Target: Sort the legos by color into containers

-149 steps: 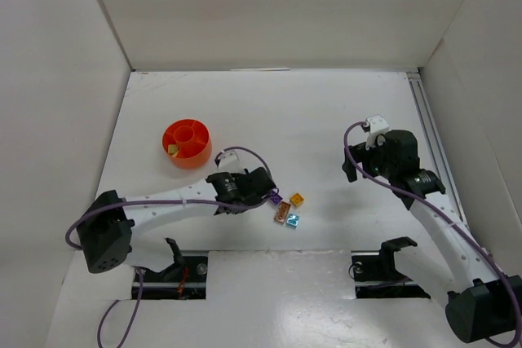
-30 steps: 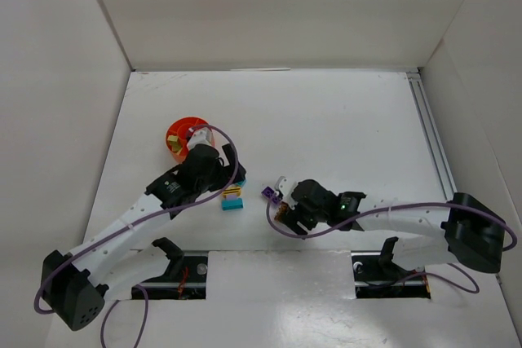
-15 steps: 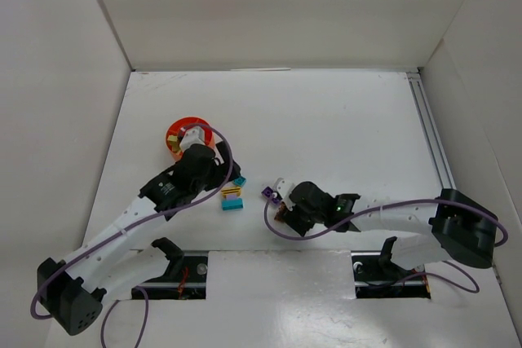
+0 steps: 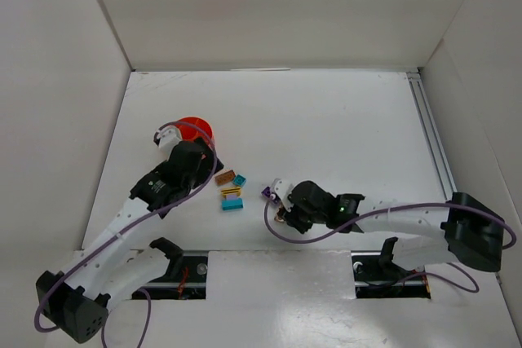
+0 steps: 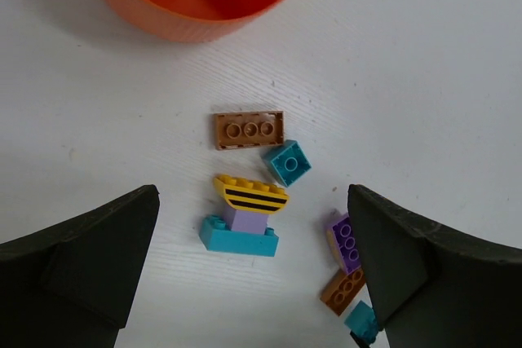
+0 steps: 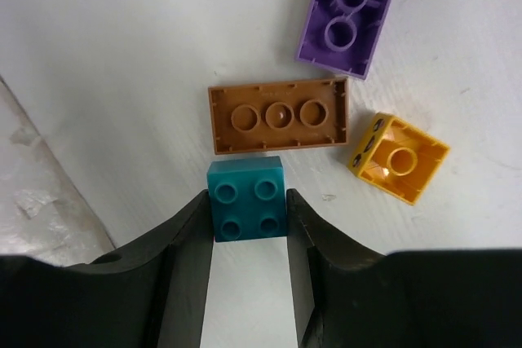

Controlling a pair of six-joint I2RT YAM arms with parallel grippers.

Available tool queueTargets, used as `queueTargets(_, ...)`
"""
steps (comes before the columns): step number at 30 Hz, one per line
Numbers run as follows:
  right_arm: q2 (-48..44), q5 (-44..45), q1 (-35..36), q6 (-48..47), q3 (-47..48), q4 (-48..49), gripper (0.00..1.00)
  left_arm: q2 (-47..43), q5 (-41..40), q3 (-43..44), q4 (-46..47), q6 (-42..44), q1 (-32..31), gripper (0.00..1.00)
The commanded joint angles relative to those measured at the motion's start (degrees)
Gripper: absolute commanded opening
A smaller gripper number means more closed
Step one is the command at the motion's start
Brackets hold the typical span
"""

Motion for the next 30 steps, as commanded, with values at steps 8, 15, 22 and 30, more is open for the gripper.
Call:
queueTargets(8, 3.68, 6.03, 0.48, -10.13, 25.76, -3.59, 0.22, -6.49, -7.02, 1.45, -9.75, -10.54, 6.23, 1.0)
queueTargets(15, 22.14, 4.93, -1.53, -17.43, 48.61, -3.07, 0.22, -8.6, -13.17, 6.37, -16.08, -15.81, 6.23, 1.0)
queueTargets(22, 37.7, -1.69, -5.49, -17.97, 66.28, -2.01, 0.22, -8.6, -17.93, 9.36, -21.8, -20.56, 6.76, 1.0)
queueTargets(30, 48.78, -4.76, -5.49, -15.95, 78.43, -0.78, 0.24, -11.5, -20.48, 11.03, -23.47, -20.74, 6.76, 1.0)
